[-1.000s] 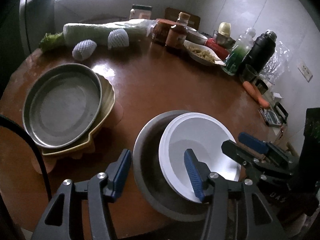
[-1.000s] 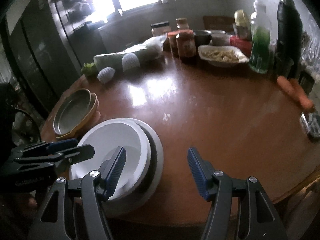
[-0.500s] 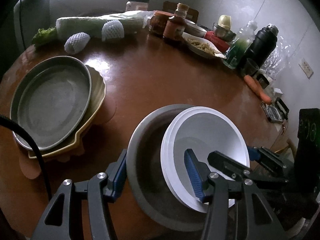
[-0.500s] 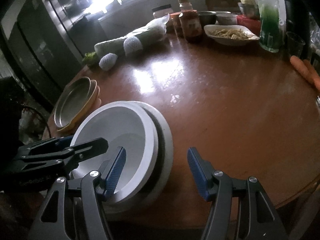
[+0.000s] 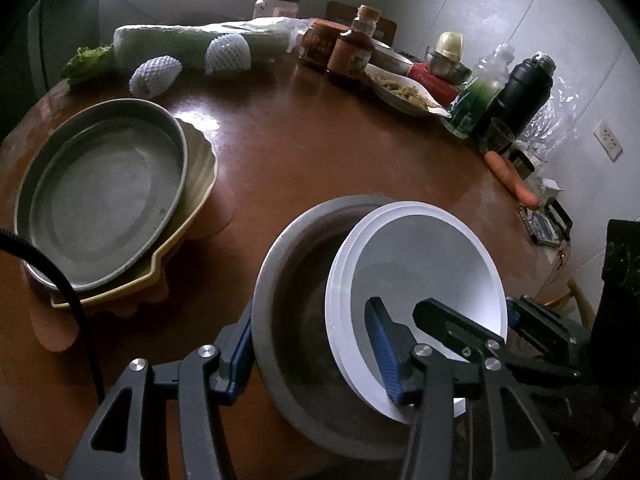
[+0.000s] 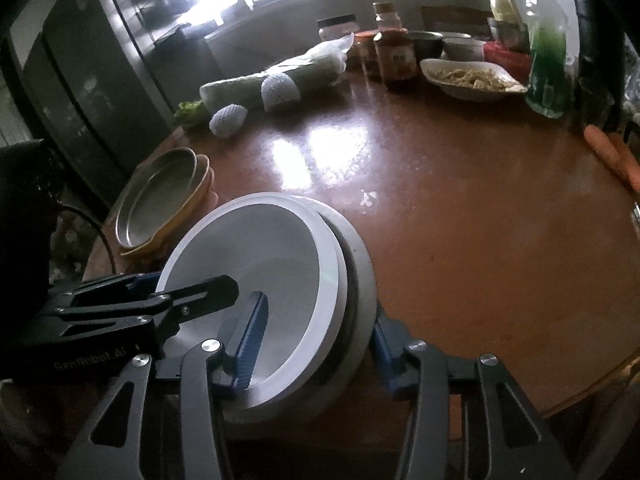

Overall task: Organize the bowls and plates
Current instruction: 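Close the left tool on the steel bowl rim holding the white bowls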

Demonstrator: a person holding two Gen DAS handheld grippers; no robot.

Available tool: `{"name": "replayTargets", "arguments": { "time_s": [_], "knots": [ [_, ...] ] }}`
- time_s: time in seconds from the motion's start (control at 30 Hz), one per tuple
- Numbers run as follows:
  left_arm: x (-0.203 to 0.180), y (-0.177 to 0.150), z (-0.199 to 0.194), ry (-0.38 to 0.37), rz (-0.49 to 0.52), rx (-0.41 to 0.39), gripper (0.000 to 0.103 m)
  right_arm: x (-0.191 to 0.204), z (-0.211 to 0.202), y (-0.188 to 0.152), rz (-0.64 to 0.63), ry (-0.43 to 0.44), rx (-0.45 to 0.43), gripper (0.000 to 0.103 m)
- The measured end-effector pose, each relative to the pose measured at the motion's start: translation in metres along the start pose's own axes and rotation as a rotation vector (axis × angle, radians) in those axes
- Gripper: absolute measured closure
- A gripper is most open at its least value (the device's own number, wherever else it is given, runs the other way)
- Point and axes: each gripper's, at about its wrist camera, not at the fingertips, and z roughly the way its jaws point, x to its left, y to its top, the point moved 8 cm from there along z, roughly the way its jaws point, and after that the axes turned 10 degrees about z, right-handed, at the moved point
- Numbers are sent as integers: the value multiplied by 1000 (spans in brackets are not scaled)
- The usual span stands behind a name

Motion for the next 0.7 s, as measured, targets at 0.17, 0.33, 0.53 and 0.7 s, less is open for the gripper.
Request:
{"name": "replayTargets", "arguments": {
  "time_s": [0.17, 0.33, 0.53, 0.7],
  "knots": [
    [6, 2, -11, -2, 0, -30, 52, 10, -6, 4, -16, -6, -30, 55],
    [13, 4, -27, -7, -2, -62, 52, 24, -14, 8, -30, -2, -57, 57],
    [28, 6, -51, 12, -26, -108, 52, 51, -19, 15, -76, 8, -78, 57],
    [51, 8, -75, 35, -61, -157, 52, 80, -18, 22, -131, 35, -87, 57]
  ]
}}
